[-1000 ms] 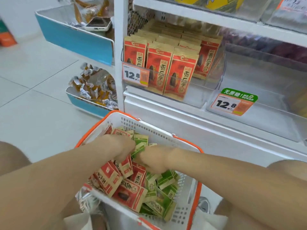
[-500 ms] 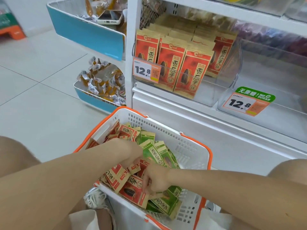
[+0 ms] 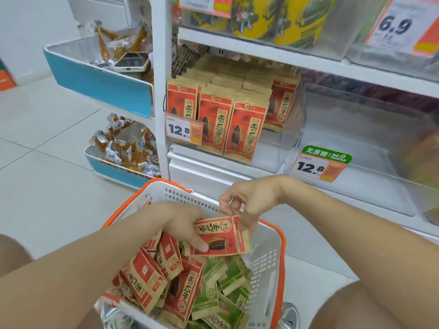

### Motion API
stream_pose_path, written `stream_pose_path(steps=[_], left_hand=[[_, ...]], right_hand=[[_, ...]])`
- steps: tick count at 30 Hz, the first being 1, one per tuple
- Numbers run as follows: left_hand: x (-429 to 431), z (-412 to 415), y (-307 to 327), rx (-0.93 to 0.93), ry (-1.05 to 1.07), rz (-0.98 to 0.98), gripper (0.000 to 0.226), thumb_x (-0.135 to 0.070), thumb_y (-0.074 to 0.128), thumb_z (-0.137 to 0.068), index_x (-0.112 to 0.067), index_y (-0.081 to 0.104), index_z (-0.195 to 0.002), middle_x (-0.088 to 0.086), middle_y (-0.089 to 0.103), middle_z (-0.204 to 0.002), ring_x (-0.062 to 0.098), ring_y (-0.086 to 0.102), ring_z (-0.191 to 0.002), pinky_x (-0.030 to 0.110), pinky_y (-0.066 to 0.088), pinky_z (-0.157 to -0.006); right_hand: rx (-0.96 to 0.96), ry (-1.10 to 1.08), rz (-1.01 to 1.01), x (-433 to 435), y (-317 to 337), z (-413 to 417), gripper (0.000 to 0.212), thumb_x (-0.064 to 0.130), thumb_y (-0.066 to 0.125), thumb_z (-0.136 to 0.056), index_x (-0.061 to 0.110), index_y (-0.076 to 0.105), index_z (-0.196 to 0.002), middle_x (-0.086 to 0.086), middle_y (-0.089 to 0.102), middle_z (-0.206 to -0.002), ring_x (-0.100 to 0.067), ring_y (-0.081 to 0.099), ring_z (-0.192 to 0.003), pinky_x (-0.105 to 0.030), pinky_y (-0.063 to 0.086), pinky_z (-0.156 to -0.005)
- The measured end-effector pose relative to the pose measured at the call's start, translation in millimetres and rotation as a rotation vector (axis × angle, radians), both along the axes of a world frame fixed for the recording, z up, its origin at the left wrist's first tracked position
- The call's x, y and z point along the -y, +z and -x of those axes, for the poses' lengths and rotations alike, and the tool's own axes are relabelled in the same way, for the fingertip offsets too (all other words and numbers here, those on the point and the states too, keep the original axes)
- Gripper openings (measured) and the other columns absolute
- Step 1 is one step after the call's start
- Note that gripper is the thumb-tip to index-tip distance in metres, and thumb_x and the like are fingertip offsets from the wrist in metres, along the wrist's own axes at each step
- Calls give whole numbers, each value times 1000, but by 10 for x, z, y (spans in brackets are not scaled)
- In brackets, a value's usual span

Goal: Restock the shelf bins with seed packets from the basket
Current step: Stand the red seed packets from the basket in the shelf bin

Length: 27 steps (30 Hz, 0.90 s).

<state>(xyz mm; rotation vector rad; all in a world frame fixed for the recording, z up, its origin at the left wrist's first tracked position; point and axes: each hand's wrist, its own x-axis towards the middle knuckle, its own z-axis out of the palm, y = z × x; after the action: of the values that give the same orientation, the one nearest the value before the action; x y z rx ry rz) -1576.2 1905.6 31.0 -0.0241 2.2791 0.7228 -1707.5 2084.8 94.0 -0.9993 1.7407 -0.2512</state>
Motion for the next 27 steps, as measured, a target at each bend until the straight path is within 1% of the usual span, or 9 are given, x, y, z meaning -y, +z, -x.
stream_pose_path(steps=[4,6,9,13,17,19,21,24,27], left_hand=[[-5,130,139,-174,187,-121,33,-42,93,-77,-26,80,-102,-11,81,-93,11,78,-87,37,62,-89],[-65,188,263,-280,310,-144,30,-38,98,-69,-24,81,-90,-7,81,-83,15,78,-78,35,64,-77],[-129,279,472,-482,479,-140,34,-35,103,-60,-24,80,-82,-3,79,-77,18,76,-71,33,61,-62],[-136,370,665,-689,768,-393,39,-25,102,-63,-14,78,-93,4,80,-85,26,78,-81,42,65,-73],[-349,475,858,-853,907,-754,22,-24,74,-97,-4,75,-108,11,81,-94,29,79,-86,45,65,-83],[-431,560,881,-968,861,-674,49,-43,51,-109,-1,72,-97,17,77,-85,36,76,-78,52,65,-74],[-522,644,861,-1076,819,-544,66,-54,36,-111,-4,62,-77,13,64,-64,28,61,-59,48,50,-57],[-614,772,920,-1176,929,-467,65,-58,32,-110,-16,49,-64,-7,46,-53,18,42,-54,39,34,-55],[-672,925,1113,-1142,985,-560,66,-62,29,-109,-18,48,-64,0,47,-55,19,45,-55,38,37,-57]], right_hand=[[-182,-32,-28,-91,194,174,44,1,80,-85,18,55,-117,-3,70,-85,-22,73,-76,-31,61,-69],[-322,10,-8,-88,234,178,48,26,87,-84,24,58,-122,6,75,-93,-16,74,-82,-29,58,-75],[-628,46,217,-78,296,194,50,56,83,-82,29,63,-119,14,68,-100,-7,62,-86,-27,48,-72],[-814,-6,382,-157,554,295,25,53,75,-90,29,66,-94,13,65,-80,-2,58,-72,-32,45,-65],[-667,-184,486,-262,759,397,30,50,77,-90,28,66,-107,12,72,-100,-4,68,-88,-29,56,-79],[-611,-262,561,-261,728,354,36,48,74,-94,25,58,-117,9,70,-109,-10,68,-97,-38,56,-89],[-620,-333,677,-210,659,236,28,45,62,-103,23,53,-116,6,68,-104,-14,65,-95,-37,50,-87],[-746,-415,840,-144,685,107,21,39,51,-109,20,57,-109,4,68,-93,-21,63,-89,-36,39,-80],[-848,-512,915,-211,839,208,19,35,54,-107,22,61,-96,9,63,-86,-24,61,-89,-37,38,-82]])
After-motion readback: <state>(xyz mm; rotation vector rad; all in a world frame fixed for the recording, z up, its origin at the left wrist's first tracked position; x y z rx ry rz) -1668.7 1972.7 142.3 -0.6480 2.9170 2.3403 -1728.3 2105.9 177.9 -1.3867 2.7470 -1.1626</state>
